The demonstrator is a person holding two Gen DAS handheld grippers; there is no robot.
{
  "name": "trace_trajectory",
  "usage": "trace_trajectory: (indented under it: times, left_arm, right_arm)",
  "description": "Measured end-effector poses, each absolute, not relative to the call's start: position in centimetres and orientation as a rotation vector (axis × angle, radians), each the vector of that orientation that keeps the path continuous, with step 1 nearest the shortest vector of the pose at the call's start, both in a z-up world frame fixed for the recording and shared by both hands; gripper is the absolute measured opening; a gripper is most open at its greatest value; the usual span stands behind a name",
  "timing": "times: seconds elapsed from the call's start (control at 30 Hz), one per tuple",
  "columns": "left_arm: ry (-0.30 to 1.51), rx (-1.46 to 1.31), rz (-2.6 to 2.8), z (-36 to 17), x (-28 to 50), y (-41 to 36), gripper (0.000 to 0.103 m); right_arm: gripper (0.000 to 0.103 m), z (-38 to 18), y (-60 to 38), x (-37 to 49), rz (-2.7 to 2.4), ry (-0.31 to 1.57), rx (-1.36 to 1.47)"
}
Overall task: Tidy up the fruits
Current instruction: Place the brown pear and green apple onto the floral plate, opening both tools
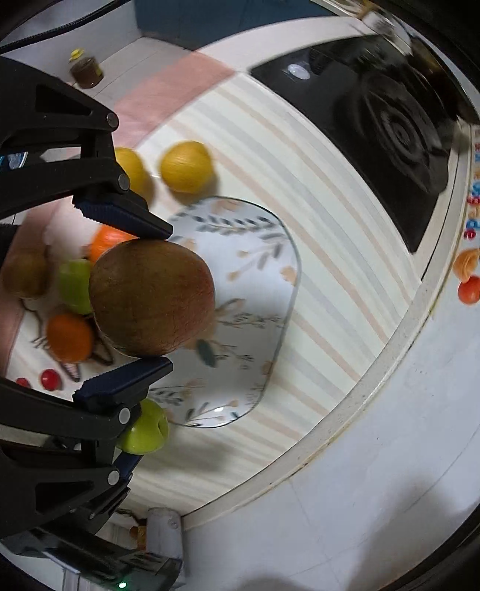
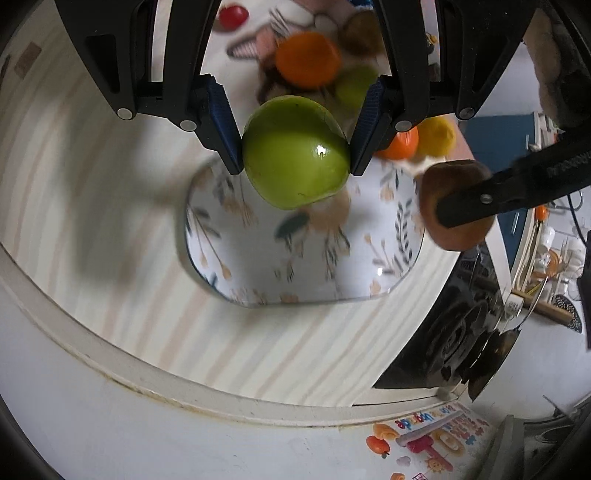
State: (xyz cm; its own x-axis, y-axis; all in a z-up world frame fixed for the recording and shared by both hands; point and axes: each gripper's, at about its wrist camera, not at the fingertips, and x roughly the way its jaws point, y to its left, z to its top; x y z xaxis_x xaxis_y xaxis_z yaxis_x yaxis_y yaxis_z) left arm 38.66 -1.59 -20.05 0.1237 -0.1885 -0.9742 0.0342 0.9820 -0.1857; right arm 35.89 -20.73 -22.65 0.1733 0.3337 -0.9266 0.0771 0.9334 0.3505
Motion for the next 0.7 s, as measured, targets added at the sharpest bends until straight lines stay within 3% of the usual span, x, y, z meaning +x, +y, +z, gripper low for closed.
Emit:
trace_trajectory:
  times: [0.33,0.7]
  left_arm:
    - [1.573,-0.083,-0.199,-25.2,46.0,-4.4,0.063]
    - [1.698,-0.141,-0.216,-29.0,47.5,-5.2,0.063]
  right_arm:
    - [0.061,-27.5,-19.5,43.4,0.122,1.423,0.323]
    - [0.061,-30.2,-19.2,45.8,0.15,1.46,0.285]
